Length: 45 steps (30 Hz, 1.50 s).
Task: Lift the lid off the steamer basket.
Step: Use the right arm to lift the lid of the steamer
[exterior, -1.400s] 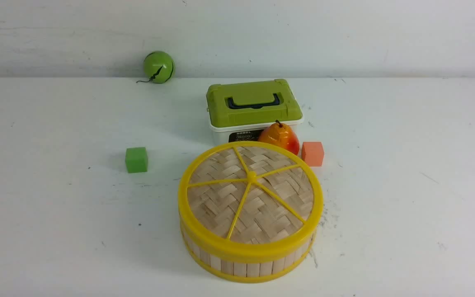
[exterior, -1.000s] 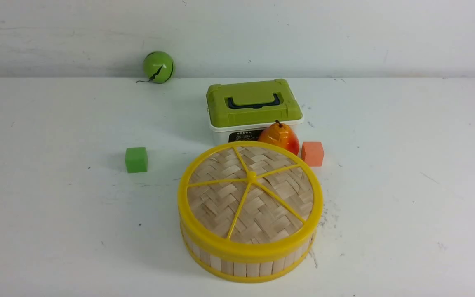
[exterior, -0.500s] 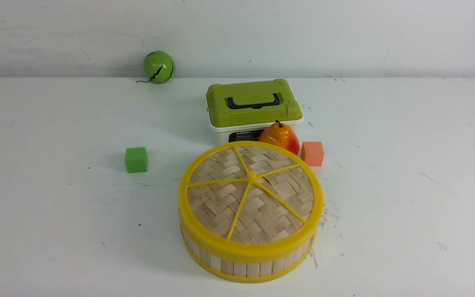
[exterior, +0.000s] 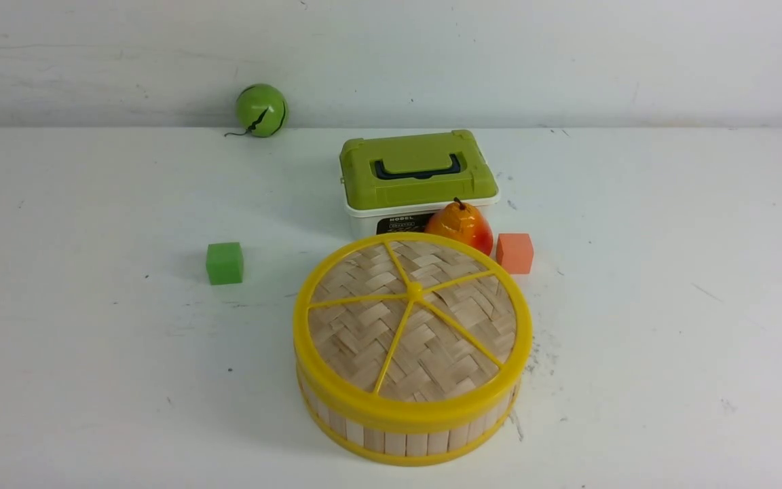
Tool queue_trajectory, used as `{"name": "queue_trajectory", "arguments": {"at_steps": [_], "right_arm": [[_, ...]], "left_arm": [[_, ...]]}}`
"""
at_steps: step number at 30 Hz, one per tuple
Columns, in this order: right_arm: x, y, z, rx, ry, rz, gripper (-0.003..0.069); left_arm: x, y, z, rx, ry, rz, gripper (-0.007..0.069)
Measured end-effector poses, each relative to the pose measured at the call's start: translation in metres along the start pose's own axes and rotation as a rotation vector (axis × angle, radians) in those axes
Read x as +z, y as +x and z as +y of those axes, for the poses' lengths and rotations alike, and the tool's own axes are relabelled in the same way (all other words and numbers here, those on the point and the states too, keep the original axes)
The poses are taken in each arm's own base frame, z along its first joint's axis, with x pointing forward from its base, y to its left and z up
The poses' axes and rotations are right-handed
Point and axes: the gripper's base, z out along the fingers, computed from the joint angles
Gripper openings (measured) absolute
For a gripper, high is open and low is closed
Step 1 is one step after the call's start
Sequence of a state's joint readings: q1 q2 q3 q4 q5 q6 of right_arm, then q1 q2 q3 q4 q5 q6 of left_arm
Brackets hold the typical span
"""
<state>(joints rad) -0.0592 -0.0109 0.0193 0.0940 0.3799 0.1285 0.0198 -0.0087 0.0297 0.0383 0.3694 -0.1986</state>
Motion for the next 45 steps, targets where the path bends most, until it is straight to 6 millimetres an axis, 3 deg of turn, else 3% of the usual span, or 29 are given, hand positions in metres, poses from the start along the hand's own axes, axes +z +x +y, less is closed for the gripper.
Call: {"name": "queue_trajectory", "arguments": {"at_steps": [2,3,8,10,15,20,22,27,30,31,33,37,43,45], "right_arm": [[0.0,0.0,0.002,0.102,-0.026,0.003,0.0087],[0.0,0.0,0.008,0.335,-0.083,0.012,0.0091],[-0.001,-0.001,0.018,0.859,-0.207,0.058,0.0095],[-0.002,-0.003,0.02,0.942,-0.232,0.058,0.0099],[-0.002,-0.004,0.02,0.901,-0.235,0.04,0.0104],[-0.003,-0.006,0.022,0.775,-0.247,0.041,0.0111],[-0.012,-0.021,0.029,0.662,-0.289,0.046,0.0111],[-0.035,-0.078,0.052,0.27,-0.354,0.133,0.0073],[-0.039,-0.132,0.07,-0.045,-0.396,0.284,-0.0004],[-0.039,-0.131,0.07,-0.059,-0.402,0.296,-0.0008],[-0.033,-0.17,0.081,-0.237,-0.455,0.427,-0.0021],[-0.011,-0.209,0.094,-0.344,-0.527,0.524,-0.0013],[0.03,-0.233,0.123,-0.487,-0.621,0.622,-0.0008],[0.052,-0.234,0.145,-0.58,-0.643,0.682,-0.0008]], "left_arm": [[0.0,0.0,0.0,0.0,0.0,0.0,0.0239],[0.0,0.0,0.0,0.0,0.0,0.0,0.0239],[0.0,0.0,0.0,0.0,0.0,0.0,0.0239],[0.0,0.0,0.0,0.0,0.0,0.0,0.0239],[0.0,0.0,0.0,0.0,0.0,0.0,0.0239],[0.0,0.0,0.0,0.0,0.0,0.0,0.0239],[0.0,0.0,0.0,0.0,0.0,0.0,0.0239],[0.0,0.0,0.0,0.0,0.0,0.0,0.0239],[0.0,0.0,0.0,0.0,0.0,0.0,0.0239],[0.0,0.0,0.0,0.0,0.0,0.0,0.0239],[0.0,0.0,0.0,0.0,0.0,0.0,0.0239],[0.0,0.0,0.0,0.0,0.0,0.0,0.0239],[0.0,0.0,0.0,0.0,0.0,0.0,0.0239],[0.0,0.0,0.0,0.0,0.0,0.0,0.0239]]}}
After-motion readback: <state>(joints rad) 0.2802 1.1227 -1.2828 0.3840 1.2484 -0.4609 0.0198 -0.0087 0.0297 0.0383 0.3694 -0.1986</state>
